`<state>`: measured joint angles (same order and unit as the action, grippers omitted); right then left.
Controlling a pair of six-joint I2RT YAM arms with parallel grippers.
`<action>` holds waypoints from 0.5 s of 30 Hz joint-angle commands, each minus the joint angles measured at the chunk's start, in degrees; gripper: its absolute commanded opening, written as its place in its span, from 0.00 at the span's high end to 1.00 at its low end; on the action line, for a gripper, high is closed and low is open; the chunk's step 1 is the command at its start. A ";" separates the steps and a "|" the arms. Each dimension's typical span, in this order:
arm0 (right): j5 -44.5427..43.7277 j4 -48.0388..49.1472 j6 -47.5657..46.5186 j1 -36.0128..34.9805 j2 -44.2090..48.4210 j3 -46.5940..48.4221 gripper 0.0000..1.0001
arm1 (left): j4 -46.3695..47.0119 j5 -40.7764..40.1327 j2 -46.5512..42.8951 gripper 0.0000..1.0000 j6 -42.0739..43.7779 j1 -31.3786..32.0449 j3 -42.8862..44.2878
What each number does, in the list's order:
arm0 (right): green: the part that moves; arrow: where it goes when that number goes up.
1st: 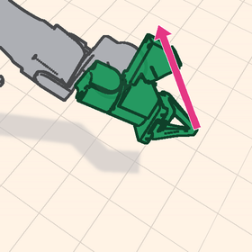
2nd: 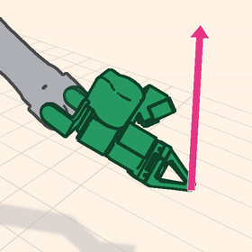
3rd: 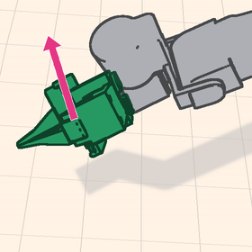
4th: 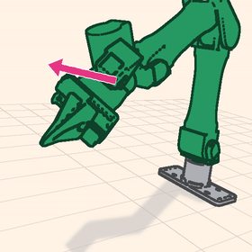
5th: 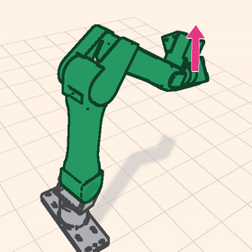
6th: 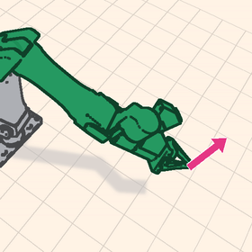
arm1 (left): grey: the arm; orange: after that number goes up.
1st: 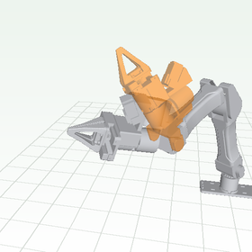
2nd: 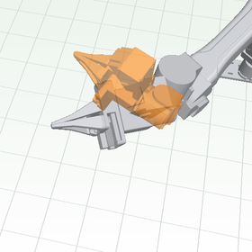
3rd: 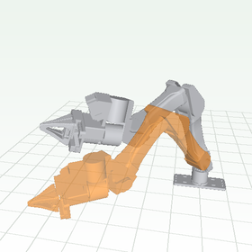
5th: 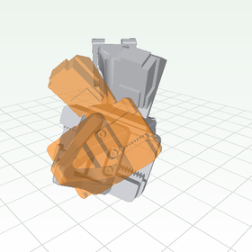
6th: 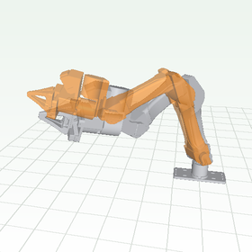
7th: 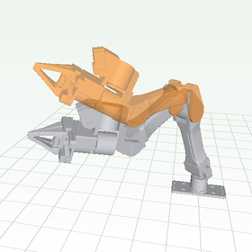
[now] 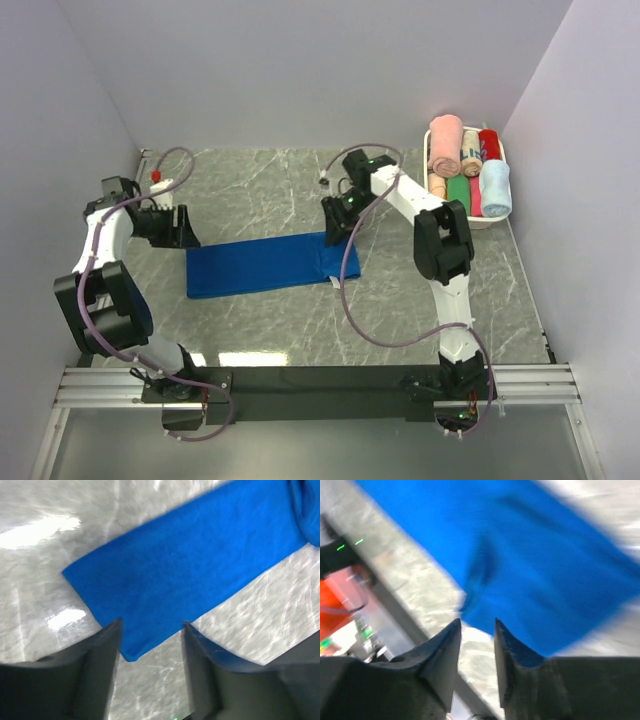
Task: Roll the towels
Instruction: Fold the towel
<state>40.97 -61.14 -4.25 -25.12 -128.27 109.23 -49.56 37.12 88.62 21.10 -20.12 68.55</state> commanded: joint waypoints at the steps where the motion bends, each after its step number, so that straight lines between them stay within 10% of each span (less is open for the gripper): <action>1: -7.29 -0.73 -3.83 2.54 1.27 4.23 0.62 | -0.72 -4.24 0.15 0.47 1.84 4.20 -1.67; 8: -17.85 5.67 -3.57 2.80 -4.09 10.03 0.63 | 0.69 -12.07 9.02 0.98 -2.11 10.18 -2.29; 15: -20.84 7.00 -5.24 2.45 -6.73 6.27 0.66 | 3.24 -16.29 18.51 0.99 -6.15 12.64 1.14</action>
<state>23.20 -55.40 -7.62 -22.20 -134.80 117.10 -48.27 23.75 105.01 17.61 -8.32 66.96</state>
